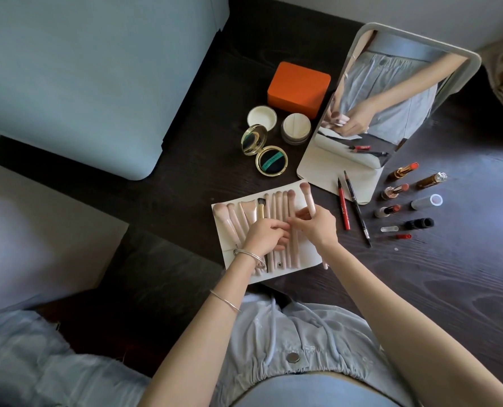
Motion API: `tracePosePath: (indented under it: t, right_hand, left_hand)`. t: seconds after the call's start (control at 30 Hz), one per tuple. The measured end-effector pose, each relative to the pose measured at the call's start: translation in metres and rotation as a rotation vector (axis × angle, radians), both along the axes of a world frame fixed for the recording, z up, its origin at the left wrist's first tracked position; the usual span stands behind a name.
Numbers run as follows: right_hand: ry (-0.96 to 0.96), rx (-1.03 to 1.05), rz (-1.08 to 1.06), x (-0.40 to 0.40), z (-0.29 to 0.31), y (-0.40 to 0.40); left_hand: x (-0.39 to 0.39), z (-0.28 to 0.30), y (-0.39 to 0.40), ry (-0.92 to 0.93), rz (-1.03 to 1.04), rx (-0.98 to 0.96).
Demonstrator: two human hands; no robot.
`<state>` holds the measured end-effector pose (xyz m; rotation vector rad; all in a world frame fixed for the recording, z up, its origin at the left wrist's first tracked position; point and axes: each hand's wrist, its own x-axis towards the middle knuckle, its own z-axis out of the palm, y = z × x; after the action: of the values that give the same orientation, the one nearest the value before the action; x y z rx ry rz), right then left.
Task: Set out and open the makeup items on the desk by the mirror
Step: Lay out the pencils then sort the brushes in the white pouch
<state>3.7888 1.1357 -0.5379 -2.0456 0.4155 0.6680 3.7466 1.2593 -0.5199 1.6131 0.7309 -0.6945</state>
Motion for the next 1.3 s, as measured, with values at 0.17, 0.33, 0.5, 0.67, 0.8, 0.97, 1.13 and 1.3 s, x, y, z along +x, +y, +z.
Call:
tracePosePath:
  t: [0.17, 0.33, 0.5, 0.67, 0.8, 0.97, 1.13, 1.3]
  right_hand:
    - [-0.011, -0.03, -0.058, -0.001, -0.002, 0.003]
    - [-0.005, -0.061, -0.09, -0.002, -0.001, 0.005]
    - [-0.019, -0.084, -0.096, -0.004, -0.002, 0.006]
    - [-0.044, -0.063, -0.096, -0.005, -0.001, 0.007]
    - [-0.003, -0.039, -0.085, -0.003, 0.0, 0.007]
    - [0.107, 0.483, -0.298, 0.001, 0.018, 0.008]
    - [0.197, 0.774, -0.258, 0.002, 0.03, 0.01]
    - [0.213, 0.7, -0.199, 0.003, 0.031, 0.007]
  left_hand:
    - [0.0, 0.0, 0.001, -0.002, -0.004, 0.004]
    - [0.0, -0.001, 0.001, 0.0, -0.011, 0.015]
    - [-0.001, 0.0, 0.002, 0.003, -0.012, 0.004]
    - [-0.001, 0.001, 0.003, 0.001, -0.019, 0.008]
    - [-0.001, 0.001, 0.003, 0.0, -0.016, 0.01]
    - [-0.001, 0.003, 0.003, -0.028, -0.074, -0.033]
    - [0.002, 0.011, -0.001, 0.008, -0.072, -0.203]
    - [-0.001, 0.016, 0.0, -0.032, -0.099, -0.203]
